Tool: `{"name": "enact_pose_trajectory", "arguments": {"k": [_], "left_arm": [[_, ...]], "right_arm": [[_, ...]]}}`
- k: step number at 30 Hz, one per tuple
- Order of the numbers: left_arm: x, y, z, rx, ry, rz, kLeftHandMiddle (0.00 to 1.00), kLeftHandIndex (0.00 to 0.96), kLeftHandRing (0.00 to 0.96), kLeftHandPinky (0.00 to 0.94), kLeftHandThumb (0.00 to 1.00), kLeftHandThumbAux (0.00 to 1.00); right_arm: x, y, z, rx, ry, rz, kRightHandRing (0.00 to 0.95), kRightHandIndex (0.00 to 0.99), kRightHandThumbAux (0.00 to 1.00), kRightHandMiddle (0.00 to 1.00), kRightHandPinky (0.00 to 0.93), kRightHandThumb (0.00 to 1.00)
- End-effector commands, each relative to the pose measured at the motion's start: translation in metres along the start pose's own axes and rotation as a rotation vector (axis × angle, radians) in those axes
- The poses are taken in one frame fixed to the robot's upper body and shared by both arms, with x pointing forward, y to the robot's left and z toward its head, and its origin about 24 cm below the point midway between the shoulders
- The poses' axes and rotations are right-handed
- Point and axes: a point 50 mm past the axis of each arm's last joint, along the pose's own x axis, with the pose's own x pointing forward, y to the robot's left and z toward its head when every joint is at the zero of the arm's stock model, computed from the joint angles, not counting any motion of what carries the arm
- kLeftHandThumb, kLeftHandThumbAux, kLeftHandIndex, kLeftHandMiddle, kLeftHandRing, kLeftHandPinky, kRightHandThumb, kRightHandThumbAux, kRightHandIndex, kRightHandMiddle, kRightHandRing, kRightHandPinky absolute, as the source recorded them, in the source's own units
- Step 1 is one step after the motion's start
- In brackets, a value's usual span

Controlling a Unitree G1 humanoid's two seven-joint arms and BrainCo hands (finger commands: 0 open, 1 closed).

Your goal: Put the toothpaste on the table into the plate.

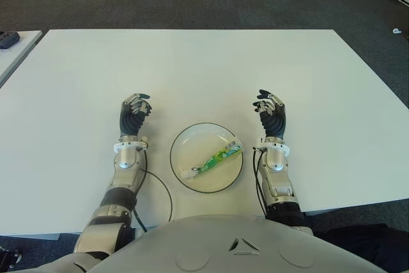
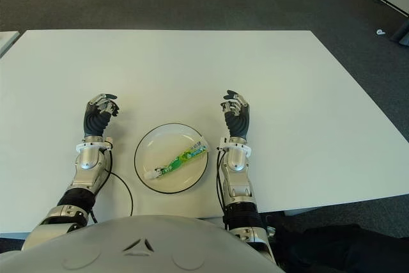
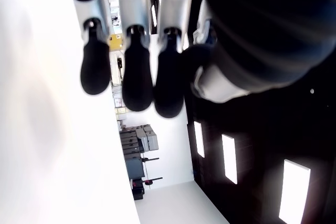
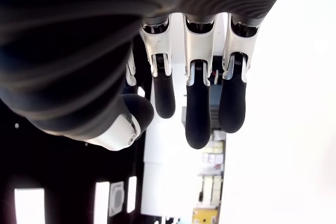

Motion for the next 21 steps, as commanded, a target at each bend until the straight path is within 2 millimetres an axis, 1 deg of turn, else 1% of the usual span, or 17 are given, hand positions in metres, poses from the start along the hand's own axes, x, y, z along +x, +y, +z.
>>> {"name": "enact_pose_trajectory", "arguments": {"k": [1,9,17,19,21], "left_arm": [[-0.015,-0.001,-0.014,0.005,0.076,0.008,0.683,0.44,0.672,0.635,0.694,0.719],[-0.015,-0.001,-0.013,0.008,0.052,0.003,0.704,0.44,0.689,0.65,0.694,0.718],[-0.016,-0.002,-0.013,-0.004,0.064,0.002,0.695,0.44,0.68,0.635,0.694,0.719],[-0.016,-0.002,-0.013,-0.004,0.067,0.002,0.692,0.44,0.678,0.633,0.695,0.719],[-0.016,-0.002,-0.013,-0.003,0.069,0.002,0.69,0.439,0.675,0.63,0.695,0.719]], "right_arm": [[0.003,0.001,-0.001,-0.002,0.009,-0.002,0.464,0.43,0.729,0.481,0.481,0.709],[0.003,-0.003,-0.005,-0.041,0.031,0.018,0.496,0.43,0.729,0.5,0.516,0.709],[0.003,-0.005,-0.01,-0.06,0.056,0.028,0.48,0.43,0.728,0.484,0.478,0.709],[0.003,-0.005,-0.011,-0.062,0.059,0.03,0.475,0.43,0.728,0.48,0.477,0.709],[0.003,-0.005,-0.012,-0.063,0.061,0.032,0.482,0.43,0.728,0.484,0.499,0.709]]}}
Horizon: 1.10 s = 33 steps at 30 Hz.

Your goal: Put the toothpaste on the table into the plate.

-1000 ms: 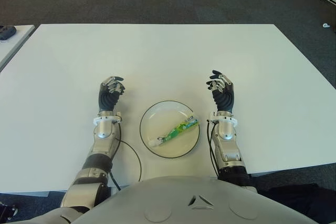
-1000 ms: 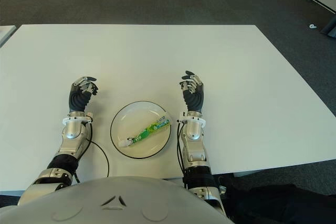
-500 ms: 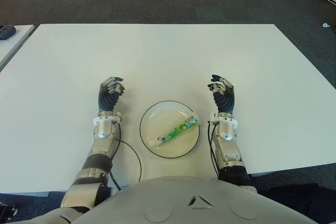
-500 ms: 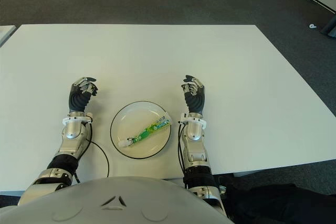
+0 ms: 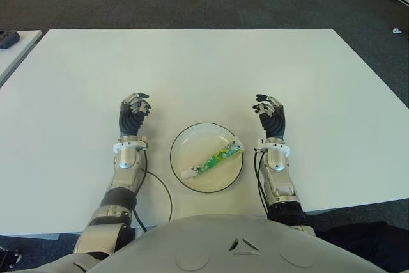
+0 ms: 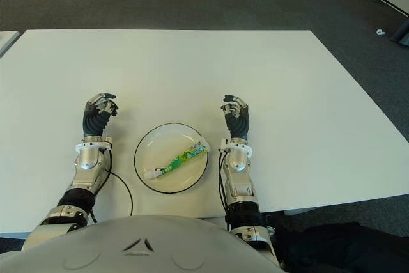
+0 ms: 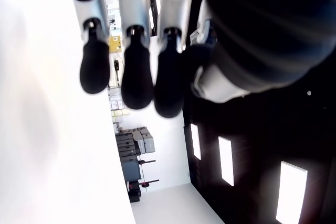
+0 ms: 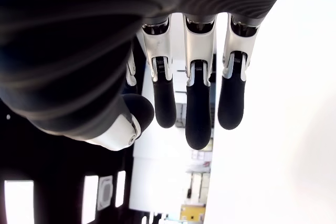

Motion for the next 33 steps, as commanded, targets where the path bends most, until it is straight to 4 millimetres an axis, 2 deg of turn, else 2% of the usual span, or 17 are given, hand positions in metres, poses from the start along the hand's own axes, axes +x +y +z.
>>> {"name": "enact_pose_trajectory", "arguments": {"k": [1,33], "left_arm": [[-0.0153,-0.0021,-0.015,0.001,0.088,-0.008,0.689,0.439,0.675,0.63,0.695,0.719],[-0.0156,-0.0023,-0.0109,0.058,0.091,-0.016,0.713,0.439,0.69,0.642,0.698,0.72]], "right_arm": [[0.0017,0.0017,-0.0039,-0.012,0.027,0.012,0.484,0.43,0.728,0.485,0.501,0.709],[-0.0007,0.0033,-0.0104,-0.018,0.043,0.033,0.476,0.429,0.728,0.485,0.475,0.709]]}}
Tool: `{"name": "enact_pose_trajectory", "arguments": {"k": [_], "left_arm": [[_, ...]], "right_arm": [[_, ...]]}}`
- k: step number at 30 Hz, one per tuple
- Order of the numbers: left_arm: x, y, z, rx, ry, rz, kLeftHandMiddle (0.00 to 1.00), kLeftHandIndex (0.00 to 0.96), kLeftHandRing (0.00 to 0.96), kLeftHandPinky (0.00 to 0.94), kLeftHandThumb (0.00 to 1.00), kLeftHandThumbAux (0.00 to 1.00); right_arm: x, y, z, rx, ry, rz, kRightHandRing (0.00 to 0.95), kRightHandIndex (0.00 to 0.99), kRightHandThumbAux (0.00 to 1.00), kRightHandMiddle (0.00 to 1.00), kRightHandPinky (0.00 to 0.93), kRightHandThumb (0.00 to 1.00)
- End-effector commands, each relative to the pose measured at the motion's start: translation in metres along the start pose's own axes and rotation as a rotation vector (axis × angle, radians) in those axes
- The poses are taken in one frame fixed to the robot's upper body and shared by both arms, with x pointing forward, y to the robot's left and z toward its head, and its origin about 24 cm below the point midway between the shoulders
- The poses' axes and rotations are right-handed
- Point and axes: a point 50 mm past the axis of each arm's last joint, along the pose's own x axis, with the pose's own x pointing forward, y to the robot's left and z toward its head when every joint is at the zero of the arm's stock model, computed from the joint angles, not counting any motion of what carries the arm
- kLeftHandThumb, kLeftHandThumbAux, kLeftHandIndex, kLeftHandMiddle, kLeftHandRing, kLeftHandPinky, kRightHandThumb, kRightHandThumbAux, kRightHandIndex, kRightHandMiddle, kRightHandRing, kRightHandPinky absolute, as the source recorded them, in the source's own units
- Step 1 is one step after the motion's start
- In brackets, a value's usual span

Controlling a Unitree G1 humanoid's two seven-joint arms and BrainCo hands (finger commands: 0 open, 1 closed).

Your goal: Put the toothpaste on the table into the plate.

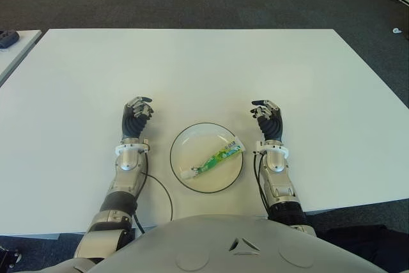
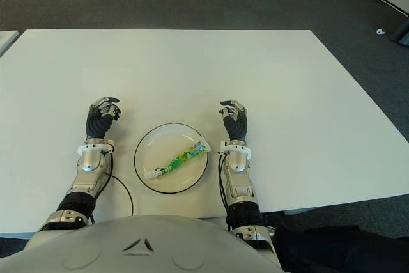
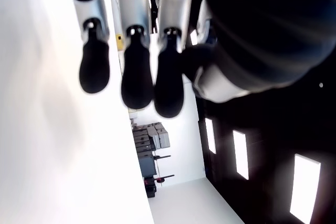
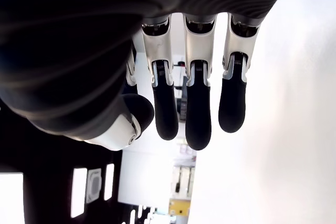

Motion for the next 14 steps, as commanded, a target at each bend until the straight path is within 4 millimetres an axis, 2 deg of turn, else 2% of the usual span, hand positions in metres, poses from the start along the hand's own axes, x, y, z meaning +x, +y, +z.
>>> {"name": "enact_pose_trajectory", "arguments": {"k": [1,14], "left_arm": [[-0.0111,-0.0015,-0.0109,0.014,0.055,-0.002,0.713,0.439,0.69,0.641,0.698,0.72],[-0.0114,-0.0021,-0.0127,0.013,0.076,-0.012,0.71,0.439,0.693,0.647,0.697,0.72]], "right_arm": [[0.0011,0.0012,-0.0017,-0.003,0.008,0.004,0.476,0.429,0.728,0.485,0.476,0.709],[-0.0005,0.0003,-0.005,-0.003,0.043,-0.013,0.503,0.43,0.728,0.507,0.509,0.709]]}}
